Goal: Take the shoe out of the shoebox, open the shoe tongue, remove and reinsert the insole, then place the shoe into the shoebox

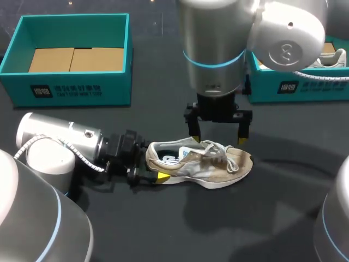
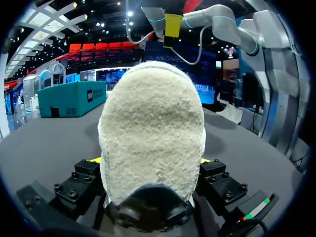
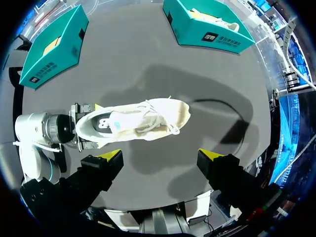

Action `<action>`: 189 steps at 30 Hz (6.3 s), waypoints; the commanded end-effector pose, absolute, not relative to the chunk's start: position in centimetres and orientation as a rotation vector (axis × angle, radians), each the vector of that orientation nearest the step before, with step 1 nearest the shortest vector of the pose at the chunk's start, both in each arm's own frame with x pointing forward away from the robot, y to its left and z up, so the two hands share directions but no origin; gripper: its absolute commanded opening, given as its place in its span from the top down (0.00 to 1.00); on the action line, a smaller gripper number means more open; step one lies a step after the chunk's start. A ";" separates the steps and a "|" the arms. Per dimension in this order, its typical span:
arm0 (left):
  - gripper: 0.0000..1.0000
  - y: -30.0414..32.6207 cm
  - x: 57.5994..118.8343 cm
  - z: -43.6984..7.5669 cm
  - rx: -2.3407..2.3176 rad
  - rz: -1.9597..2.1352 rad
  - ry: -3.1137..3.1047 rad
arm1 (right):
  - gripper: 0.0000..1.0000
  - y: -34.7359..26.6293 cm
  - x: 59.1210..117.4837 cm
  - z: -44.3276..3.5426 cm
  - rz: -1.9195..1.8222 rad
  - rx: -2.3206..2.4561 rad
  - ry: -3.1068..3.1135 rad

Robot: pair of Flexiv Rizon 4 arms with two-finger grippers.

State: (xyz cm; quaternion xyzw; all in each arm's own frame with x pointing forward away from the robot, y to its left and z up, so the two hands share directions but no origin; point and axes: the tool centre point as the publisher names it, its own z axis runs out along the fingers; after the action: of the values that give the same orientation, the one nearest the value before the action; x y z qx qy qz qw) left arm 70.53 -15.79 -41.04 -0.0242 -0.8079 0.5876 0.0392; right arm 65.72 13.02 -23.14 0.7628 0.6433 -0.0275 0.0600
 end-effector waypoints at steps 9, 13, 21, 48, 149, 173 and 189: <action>1.00 -15.7 70.6 -41.2 -0.074 1.799 -2.479 | 0.00 19.7 65.3 -25.7 -0.142 2.221 1.843; 1.00 -15.7 70.6 -41.2 -0.074 1.799 -2.479 | 0.00 20.9 65.6 -27.2 -0.127 2.231 1.897; 1.00 -15.7 70.6 -41.2 -0.074 1.799 -2.479 | 0.00 21.1 65.5 -27.3 -0.148 2.247 1.885; 1.00 -15.7 70.6 -41.2 -0.074 1.799 -2.479 | 0.00 23.8 67.1 -31.6 -0.292 2.267 1.585; 1.00 -15.7 70.6 -41.2 -0.074 1.799 -2.479 | 0.66 17.2 68.9 -31.9 -0.227 2.433 1.463; 1.00 -15.7 70.6 -41.2 -0.074 1.799 -2.479 | 1.00 16.6 68.5 -31.4 -0.225 2.417 1.617; 1.00 -15.7 70.6 -41.2 -0.074 1.799 -2.479 | 1.00 8.5 68.8 -30.5 -0.215 2.484 1.631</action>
State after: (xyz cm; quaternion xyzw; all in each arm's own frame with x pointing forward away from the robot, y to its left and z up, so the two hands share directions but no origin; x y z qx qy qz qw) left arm 70.54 -15.81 -41.03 -0.0243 -0.8079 0.5876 0.0392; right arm 69.29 10.09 -30.23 0.7739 0.6182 -0.1047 0.0894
